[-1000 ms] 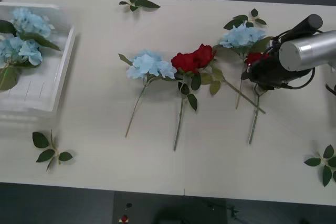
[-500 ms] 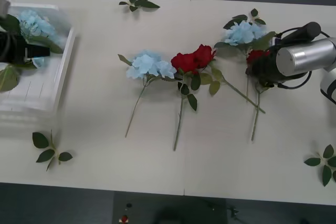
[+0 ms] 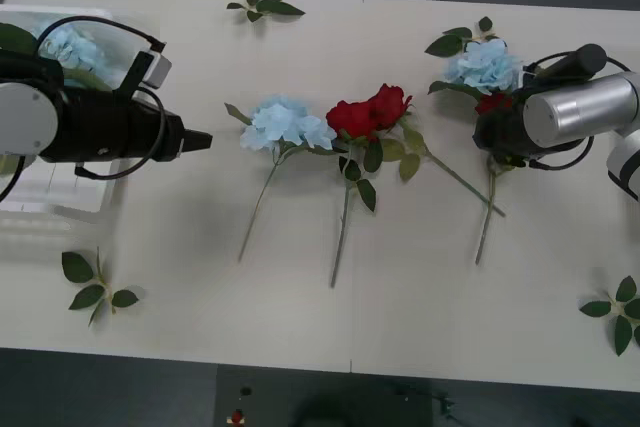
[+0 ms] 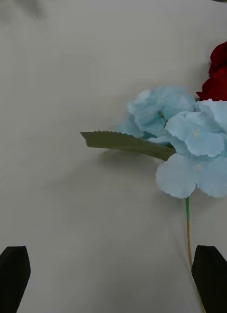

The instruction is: Put the red flowers into the right box and the blue flowers into the left box

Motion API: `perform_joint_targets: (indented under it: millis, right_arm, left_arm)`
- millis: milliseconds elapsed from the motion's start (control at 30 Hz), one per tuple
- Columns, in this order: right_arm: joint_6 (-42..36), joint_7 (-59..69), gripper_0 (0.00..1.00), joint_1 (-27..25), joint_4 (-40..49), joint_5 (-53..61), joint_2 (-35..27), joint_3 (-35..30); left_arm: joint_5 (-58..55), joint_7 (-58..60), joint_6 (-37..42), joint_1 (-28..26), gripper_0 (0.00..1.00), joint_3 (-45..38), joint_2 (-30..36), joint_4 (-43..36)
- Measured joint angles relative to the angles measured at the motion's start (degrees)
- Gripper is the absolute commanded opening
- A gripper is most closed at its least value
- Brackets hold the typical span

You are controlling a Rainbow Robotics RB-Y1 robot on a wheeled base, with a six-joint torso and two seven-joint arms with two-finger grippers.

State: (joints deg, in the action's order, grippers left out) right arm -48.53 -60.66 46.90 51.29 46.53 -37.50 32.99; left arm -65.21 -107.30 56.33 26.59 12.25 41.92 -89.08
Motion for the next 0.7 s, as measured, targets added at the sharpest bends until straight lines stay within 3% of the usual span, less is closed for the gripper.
perform_joint_targets:
  millis: [300, 700]
  right_arm:
    - [-10.1, 0.0, 0.0, -0.12, 10.38, 7.15, -4.02, -7.55]
    - [-10.24, -1.44, 0.0, -0.12, 13.95, 12.97, -14.2, -8.35]
  left_arm:
    - [14.59, 0.02, 0.0, 2.58, 0.97, 4.71, -8.5, 0.01]
    - [22.32, 0.37, 0.0, 4.16, 0.96, 9.31, -11.91, 0.11]
